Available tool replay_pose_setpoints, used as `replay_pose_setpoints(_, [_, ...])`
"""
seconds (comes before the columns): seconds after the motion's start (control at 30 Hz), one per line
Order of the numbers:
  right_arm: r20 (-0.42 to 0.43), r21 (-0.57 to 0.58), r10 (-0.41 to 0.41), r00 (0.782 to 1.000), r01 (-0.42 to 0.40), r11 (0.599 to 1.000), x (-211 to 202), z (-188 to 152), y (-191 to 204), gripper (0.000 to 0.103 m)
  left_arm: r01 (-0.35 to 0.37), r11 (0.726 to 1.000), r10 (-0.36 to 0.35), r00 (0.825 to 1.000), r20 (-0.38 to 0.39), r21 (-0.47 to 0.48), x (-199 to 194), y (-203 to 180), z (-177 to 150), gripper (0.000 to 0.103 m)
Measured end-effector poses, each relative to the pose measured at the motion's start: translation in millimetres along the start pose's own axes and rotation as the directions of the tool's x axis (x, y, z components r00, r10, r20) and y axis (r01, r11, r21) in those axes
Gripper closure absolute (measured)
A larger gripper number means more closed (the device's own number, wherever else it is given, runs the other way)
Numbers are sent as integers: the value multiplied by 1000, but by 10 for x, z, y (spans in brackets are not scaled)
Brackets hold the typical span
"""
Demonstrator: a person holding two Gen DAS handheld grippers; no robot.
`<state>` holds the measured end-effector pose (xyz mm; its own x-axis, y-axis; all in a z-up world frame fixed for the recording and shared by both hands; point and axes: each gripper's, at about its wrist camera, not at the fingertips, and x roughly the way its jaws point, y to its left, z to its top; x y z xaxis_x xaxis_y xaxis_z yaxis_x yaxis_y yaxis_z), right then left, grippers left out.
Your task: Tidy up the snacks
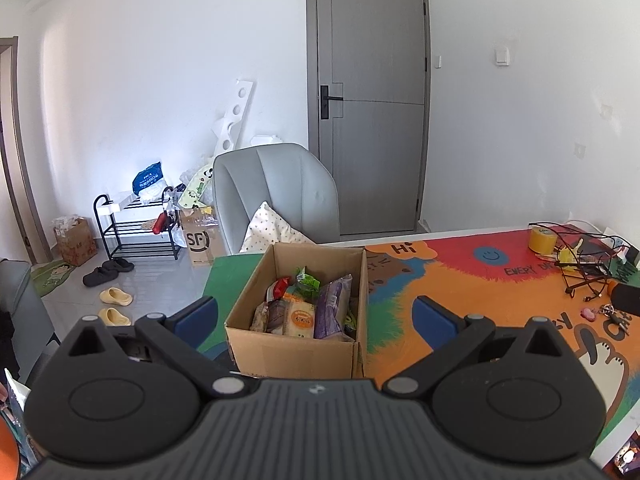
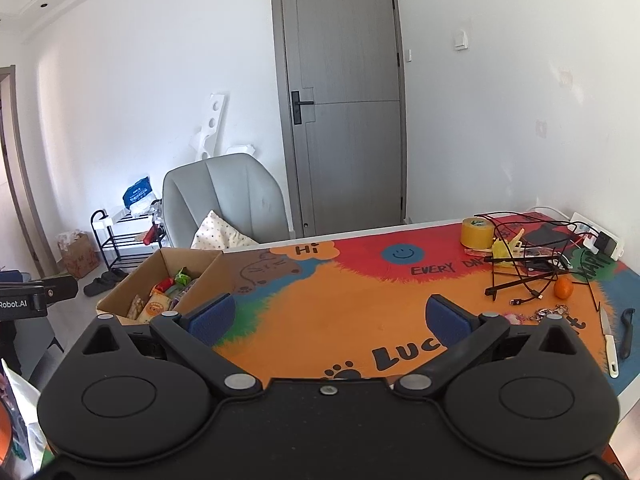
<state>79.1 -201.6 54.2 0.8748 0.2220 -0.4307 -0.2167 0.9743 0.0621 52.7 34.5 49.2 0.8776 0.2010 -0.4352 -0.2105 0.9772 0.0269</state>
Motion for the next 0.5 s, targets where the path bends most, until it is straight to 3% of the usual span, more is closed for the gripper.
replay_pose_setpoints(0.5, [-23,-15,1,1000,-1,1000,4,-10,54,0,25,1000,-25,999,-21,-1,51,33,-23,0])
